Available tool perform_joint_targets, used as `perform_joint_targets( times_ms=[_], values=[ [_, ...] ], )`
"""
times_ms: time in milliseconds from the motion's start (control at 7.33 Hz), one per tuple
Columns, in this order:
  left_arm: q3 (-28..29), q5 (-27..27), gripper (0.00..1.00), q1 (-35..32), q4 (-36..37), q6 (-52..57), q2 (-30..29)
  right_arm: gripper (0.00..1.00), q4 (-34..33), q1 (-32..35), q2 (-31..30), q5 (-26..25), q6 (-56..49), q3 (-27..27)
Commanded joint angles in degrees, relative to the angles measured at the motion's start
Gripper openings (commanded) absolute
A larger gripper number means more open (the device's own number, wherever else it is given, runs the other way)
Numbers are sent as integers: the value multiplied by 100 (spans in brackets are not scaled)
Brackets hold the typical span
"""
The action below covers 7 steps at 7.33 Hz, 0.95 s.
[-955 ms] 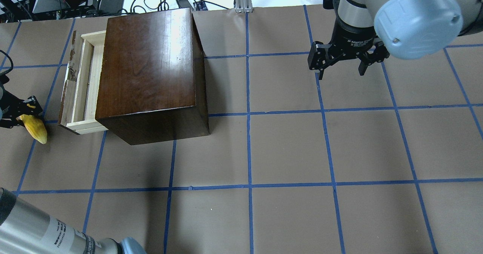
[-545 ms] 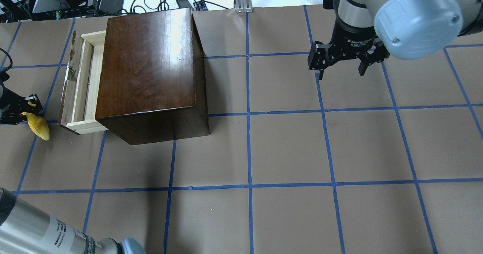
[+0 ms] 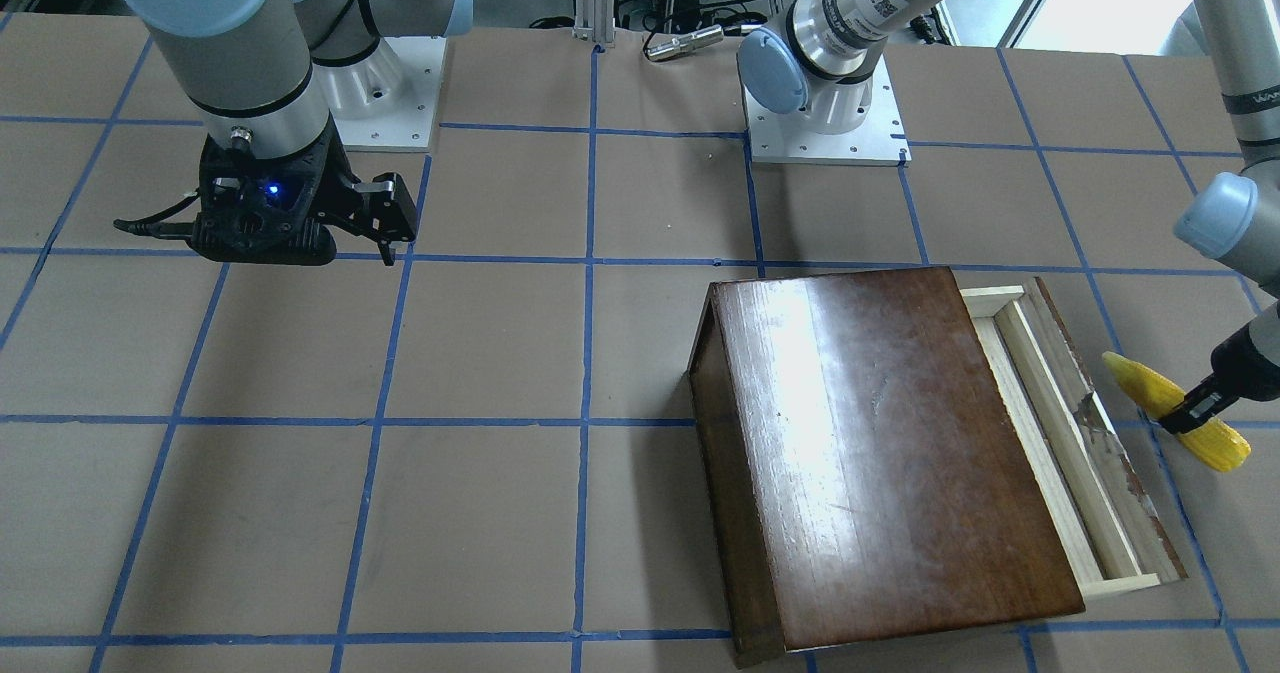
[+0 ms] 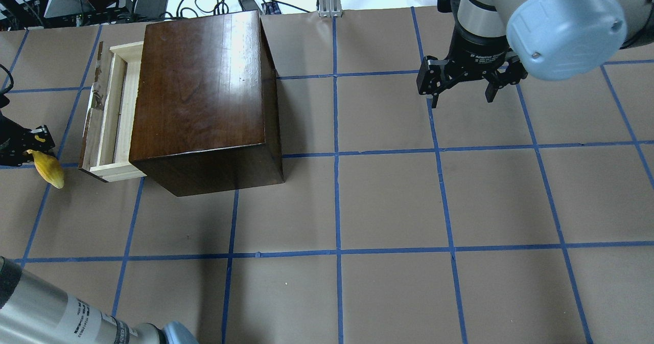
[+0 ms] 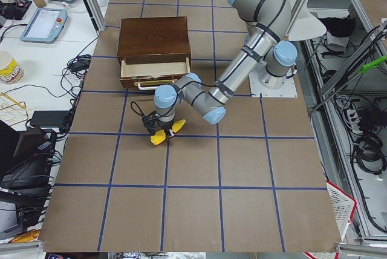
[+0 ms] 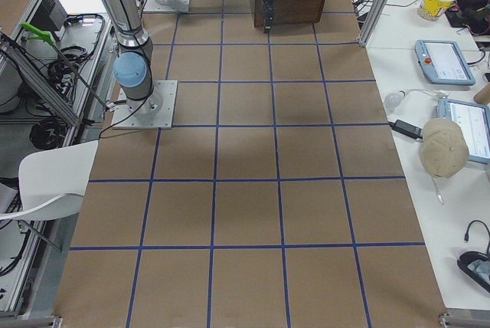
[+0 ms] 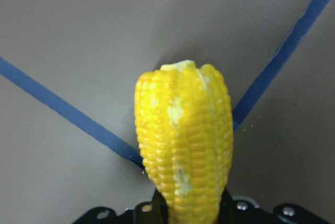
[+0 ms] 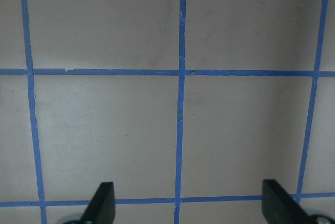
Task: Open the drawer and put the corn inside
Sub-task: 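Lift the corn with the left gripper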
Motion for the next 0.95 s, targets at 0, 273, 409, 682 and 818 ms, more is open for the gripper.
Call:
perform_joint_targets(
  times_ms=[0,273,409,682,818],
  values=[
    [317,25,7,-13,-851,187,358,100,0,0,0,-2,0,0],
    [1098,52,9,-101,-2354,546,648,100,0,0,0,7,0,0],
    [1258,69,9,-214,-2631,818,815,100,0,0,0,7,0,0],
    [1286,245,9,-713,-2896,1049,1228,100,0,0,0,7,0,0],
    [1251,245,9,-1012,-2958,1049,1377,100,0,0,0,15,0,0]
  ],
)
